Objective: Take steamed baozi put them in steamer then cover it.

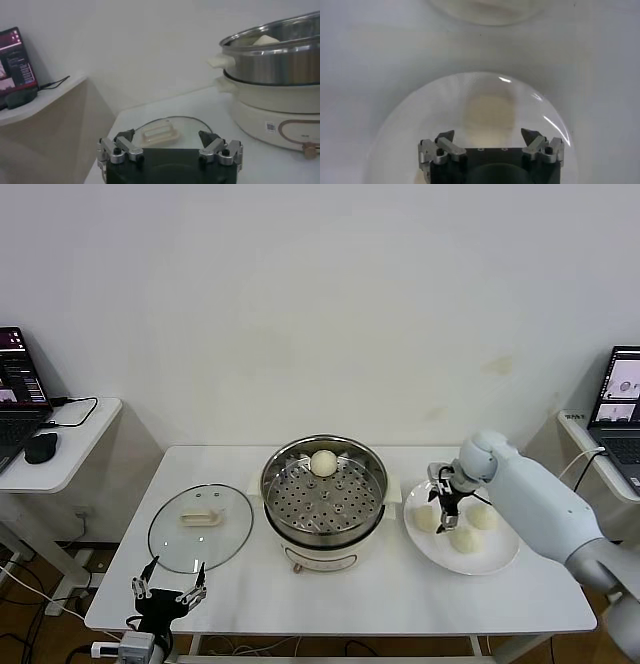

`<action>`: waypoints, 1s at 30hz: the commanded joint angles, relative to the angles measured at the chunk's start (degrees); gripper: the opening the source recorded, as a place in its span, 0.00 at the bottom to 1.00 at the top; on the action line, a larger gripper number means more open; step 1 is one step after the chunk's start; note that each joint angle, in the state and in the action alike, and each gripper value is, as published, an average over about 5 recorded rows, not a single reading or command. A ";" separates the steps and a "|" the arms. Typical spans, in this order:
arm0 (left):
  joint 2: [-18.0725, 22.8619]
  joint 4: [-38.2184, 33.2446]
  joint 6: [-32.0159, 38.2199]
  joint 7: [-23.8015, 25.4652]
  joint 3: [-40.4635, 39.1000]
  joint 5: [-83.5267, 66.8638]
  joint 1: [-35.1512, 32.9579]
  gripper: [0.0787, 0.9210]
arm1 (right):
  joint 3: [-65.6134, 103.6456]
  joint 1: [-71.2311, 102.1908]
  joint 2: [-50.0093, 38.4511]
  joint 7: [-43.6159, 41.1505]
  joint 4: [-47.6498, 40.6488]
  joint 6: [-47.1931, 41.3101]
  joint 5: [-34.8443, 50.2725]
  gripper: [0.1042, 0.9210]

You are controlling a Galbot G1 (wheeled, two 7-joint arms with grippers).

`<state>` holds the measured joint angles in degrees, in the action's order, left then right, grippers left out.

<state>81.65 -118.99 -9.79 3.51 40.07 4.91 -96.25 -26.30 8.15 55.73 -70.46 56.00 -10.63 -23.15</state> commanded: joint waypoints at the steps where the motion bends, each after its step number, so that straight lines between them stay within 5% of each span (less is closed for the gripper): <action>1: -0.01 0.26 0.01 -0.01 0.04 -0.01 0.00 0.88 | -0.18 0.23 2.38 0.81 -2.88 0.54 -1.19 0.88; 11: 0.11 0.30 0.06 -0.06 0.02 -0.02 -0.04 0.88 | -0.06 -0.02 2.98 1.68 -4.05 0.52 -1.42 0.87; 19: 0.01 0.11 0.07 -0.06 -0.01 -0.01 -0.07 0.88 | 0.10 0.05 1.99 1.20 -3.04 -0.06 0.06 0.67; 30: 0.35 -0.18 0.08 -0.17 -0.52 0.03 0.27 0.88 | -0.80 -3.73 -3.51 -1.76 2.68 -3.31 3.99 0.63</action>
<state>82.03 -119.13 -9.71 3.35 39.57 4.92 -95.97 -26.30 6.79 55.20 -70.81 55.50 -12.24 -21.59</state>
